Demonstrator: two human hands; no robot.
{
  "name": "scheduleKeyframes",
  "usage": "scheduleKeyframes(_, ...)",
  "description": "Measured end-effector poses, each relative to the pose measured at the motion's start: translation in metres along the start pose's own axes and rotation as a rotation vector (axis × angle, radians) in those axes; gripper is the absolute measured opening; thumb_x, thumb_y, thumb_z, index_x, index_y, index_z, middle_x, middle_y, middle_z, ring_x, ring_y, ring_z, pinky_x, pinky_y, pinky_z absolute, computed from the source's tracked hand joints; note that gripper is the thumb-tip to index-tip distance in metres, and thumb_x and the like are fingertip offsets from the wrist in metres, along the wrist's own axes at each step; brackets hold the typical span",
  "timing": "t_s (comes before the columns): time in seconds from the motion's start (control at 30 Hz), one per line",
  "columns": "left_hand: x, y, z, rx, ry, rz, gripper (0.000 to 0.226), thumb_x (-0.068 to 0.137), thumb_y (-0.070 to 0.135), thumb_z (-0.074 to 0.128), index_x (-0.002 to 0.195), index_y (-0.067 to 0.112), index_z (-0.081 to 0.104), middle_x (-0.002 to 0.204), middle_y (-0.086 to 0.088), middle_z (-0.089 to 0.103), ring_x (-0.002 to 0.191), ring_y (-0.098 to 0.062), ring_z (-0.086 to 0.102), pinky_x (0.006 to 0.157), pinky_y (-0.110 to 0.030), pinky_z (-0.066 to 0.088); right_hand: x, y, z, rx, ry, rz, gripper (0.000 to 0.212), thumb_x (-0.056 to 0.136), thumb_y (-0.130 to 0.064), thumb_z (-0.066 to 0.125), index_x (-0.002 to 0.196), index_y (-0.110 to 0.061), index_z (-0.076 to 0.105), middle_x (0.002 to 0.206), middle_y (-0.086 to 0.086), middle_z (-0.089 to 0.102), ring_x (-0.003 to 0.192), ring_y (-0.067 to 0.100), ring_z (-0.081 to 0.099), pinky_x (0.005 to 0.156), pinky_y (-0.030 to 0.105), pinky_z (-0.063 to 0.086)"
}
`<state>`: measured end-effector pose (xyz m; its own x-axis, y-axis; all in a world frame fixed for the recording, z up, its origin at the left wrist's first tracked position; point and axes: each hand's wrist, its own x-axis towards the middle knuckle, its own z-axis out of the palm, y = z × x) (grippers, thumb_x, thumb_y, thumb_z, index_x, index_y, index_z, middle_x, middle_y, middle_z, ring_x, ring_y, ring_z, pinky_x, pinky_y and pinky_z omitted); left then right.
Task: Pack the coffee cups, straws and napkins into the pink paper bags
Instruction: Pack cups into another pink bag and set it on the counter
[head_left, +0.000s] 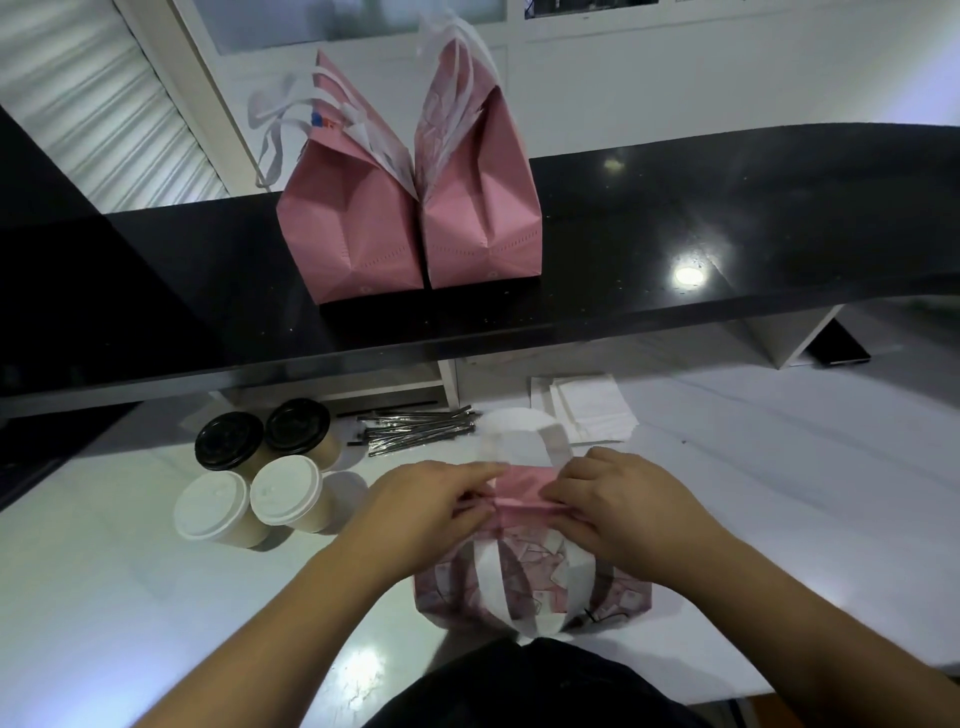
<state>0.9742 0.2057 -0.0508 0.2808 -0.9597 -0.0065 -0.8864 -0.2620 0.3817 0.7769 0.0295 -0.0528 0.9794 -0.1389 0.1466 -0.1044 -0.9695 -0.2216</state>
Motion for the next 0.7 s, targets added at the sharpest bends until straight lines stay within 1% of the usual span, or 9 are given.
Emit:
scheduleKeyframes(0.07,0.007,0.008,0.006,0.151,-0.02,0.071,0.039,0.1,0.05,0.056,0.139,0.048,0.06,0.119,0.017,0.073,0.108,-0.016,0.062,0.09,-0.033,0.049,0.005,-0.005,0.003,-0.024,-0.024,0.009,0.029,0.099,-0.049,0.053,0.101,-0.031,0.076,0.094,-0.011,0.07,0.085,0.018,0.063,0.069,0.033,0.053)
scheduleKeyframes(0.17,0.008,0.019,0.015,0.286,-0.002,0.098,0.035,0.098,0.049,0.051,0.131,0.044,0.066,0.117,0.014,0.072,0.107,-0.02,0.06,0.092,-0.035,0.041,0.005,-0.006,0.003,-0.019,-0.027,0.035,0.032,0.101,-0.049,0.049,0.099,-0.031,0.075,0.092,-0.01,0.07,0.086,0.017,0.063,0.068,0.033,0.052)
scheduleKeyframes(0.27,0.005,0.024,0.016,0.248,0.067,0.105,0.025,0.1,0.05,0.057,0.116,0.043,0.074,0.103,0.018,0.076,0.097,-0.018,0.062,0.083,-0.038,0.044,-0.002,0.001,-0.001,0.013,-0.001,0.047,0.029,0.099,-0.047,0.054,0.096,-0.029,0.077,0.086,-0.01,0.07,0.08,0.016,0.064,0.062,0.033,0.053)
scheduleKeyframes(0.33,0.002,0.022,0.015,0.215,0.087,0.117,0.022,0.099,0.05,0.059,0.11,0.043,0.077,0.097,0.018,0.077,0.092,-0.017,0.063,0.079,-0.04,0.048,-0.01,0.008,-0.006,0.054,-0.028,0.053,0.03,0.098,-0.048,0.054,0.098,-0.03,0.078,0.086,-0.012,0.07,0.078,0.013,0.064,0.062,0.032,0.055)
scheduleKeyframes(0.43,-0.001,0.016,0.015,0.185,0.097,0.103,0.026,0.101,0.053,0.056,0.111,0.042,0.077,0.102,0.021,0.076,0.094,-0.015,0.063,0.08,-0.036,0.047,-0.027,0.022,-0.011,0.105,-0.066,0.087,0.036,0.098,-0.052,0.049,0.1,-0.03,0.077,0.088,-0.011,0.07,0.079,0.011,0.064,0.065,0.031,0.056)
scheduleKeyframes(0.47,-0.002,0.014,0.016,0.183,0.101,0.1,0.028,0.101,0.055,0.055,0.111,0.042,0.078,0.103,0.022,0.076,0.095,-0.013,0.063,0.081,-0.034,0.047,-0.032,0.026,-0.012,0.108,-0.049,0.094,0.033,0.098,-0.05,0.052,0.099,-0.03,0.078,0.087,-0.011,0.07,0.078,0.011,0.065,0.064,0.029,0.056)
scheduleKeyframes(0.57,-0.006,0.01,0.016,0.175,0.118,0.121,0.026,0.097,0.059,0.06,0.107,0.045,0.079,0.1,0.024,0.076,0.093,-0.009,0.065,0.079,-0.031,0.048,-0.042,0.028,-0.01,0.108,0.009,0.097,0.012,0.093,-0.036,0.072,0.094,-0.027,0.08,0.084,-0.012,0.072,0.075,0.011,0.066,0.062,0.022,0.052)
scheduleKeyframes(0.63,-0.008,0.003,0.012,0.147,0.115,0.107,0.022,0.092,0.058,0.069,0.105,0.043,0.081,0.098,0.024,0.077,0.092,-0.008,0.067,0.077,-0.029,0.048,-0.043,0.028,-0.007,0.127,0.026,0.106,0.009,0.092,-0.031,0.076,0.095,-0.024,0.081,0.086,-0.01,0.073,0.076,0.012,0.066,0.065,0.022,0.051)
scheduleKeyframes(0.7,-0.014,-0.008,0.007,0.133,0.127,0.086,0.017,0.086,0.05,0.08,0.095,0.037,0.083,0.09,0.022,0.077,0.085,-0.008,0.07,0.07,-0.025,0.046,-0.045,0.03,-0.007,0.158,0.041,0.118,0.01,0.092,-0.027,0.075,0.099,-0.023,0.081,0.089,-0.009,0.074,0.079,0.013,0.067,0.067,0.026,0.055)
